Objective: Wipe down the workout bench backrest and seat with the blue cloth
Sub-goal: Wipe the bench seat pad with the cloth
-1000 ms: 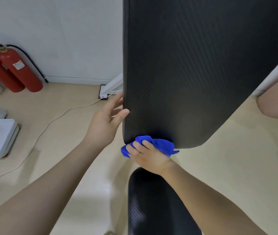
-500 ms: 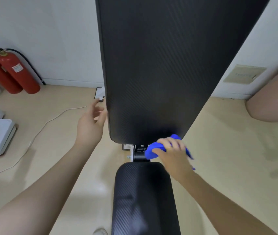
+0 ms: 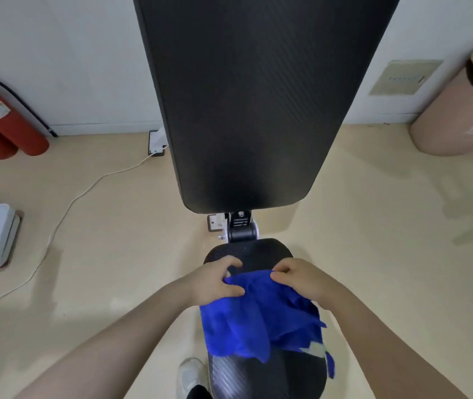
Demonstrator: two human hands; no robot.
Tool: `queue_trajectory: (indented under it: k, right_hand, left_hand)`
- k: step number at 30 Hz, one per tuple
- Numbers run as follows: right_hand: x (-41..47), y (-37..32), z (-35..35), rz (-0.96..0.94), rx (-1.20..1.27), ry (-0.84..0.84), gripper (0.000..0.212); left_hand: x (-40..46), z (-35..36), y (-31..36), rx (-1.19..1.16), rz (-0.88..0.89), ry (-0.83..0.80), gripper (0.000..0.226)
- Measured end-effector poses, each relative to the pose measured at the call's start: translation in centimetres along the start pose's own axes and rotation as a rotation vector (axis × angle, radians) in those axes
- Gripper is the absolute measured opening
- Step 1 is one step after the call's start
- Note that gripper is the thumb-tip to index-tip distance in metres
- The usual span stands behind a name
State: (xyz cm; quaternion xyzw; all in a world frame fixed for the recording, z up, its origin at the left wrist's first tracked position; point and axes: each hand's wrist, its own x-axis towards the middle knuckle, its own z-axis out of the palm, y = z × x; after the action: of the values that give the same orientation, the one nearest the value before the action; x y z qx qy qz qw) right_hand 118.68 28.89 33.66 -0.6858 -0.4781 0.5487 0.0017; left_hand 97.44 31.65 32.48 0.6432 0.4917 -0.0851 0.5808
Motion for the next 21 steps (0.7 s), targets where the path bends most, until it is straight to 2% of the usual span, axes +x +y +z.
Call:
queue_trajectory:
  k: [1, 2, 3, 4, 6, 7, 9, 12, 15, 18, 21]
  right_hand:
    - [1.0, 1.3, 1.1, 0.01, -0.296, 0.224, 0.033]
    - [1.9, 2.3, 2.4, -0.039, -0.523, 0.461, 0.041]
    - [2.3, 2.7, 3.8, -0.148, -0.64, 0.622, 0.043]
    - [2.7, 3.0, 5.3, -0.296, -0.689, 0.682, 0.041]
    - [3.0, 3.9, 8.9, -0.533, -0.755, 0.552, 0.051]
    - [3.3, 4.5, 10.5, -0.577, -0.78, 0.453, 0.062]
    - [4.1, 5.7, 12.3, -0.569, -0.819, 0.319, 0.075]
    - [6.8, 5.7, 12.1, -0.57, -0.834, 0.296, 0.075]
    - [10.0, 3.7, 10.1, -0.587, -0.875, 0.271, 0.067]
    - [12.7, 2.2, 8.2, -0.635, -0.91, 0.21, 0.069]
    - [14.3, 2.5, 6.4, -0.647, -0.909, 0.241, 0.075]
  left_hand:
    - [1.2, 0.7, -1.3, 0.212, -0.011, 0.15, 0.064]
    - [2.0, 1.5, -2.4, 0.373, 0.038, 0.337, 0.065]
    - [2.5, 2.4, -3.3, 0.444, 0.126, 0.476, 0.06]
    - [2.8, 3.7, -4.1, 0.416, 0.214, 0.527, 0.054]
    - [3.0, 6.9, -5.4, 0.274, 0.334, 0.459, 0.051]
    - [3.0, 8.3, -5.8, 0.219, 0.344, 0.404, 0.057]
    - [3.1, 10.2, -7.3, 0.275, 0.238, 0.347, 0.072]
    - [4.9, 9.8, -9.3, 0.441, 0.16, 0.452, 0.081]
    - [6.6, 7.5, -9.7, 0.41, 0.091, 0.458, 0.094]
    - [8.3, 5.3, -9.7, 0.405, 0.07, 0.484, 0.105]
    - [10.2, 4.3, -9.2, 0.43, 0.072, 0.505, 0.103]
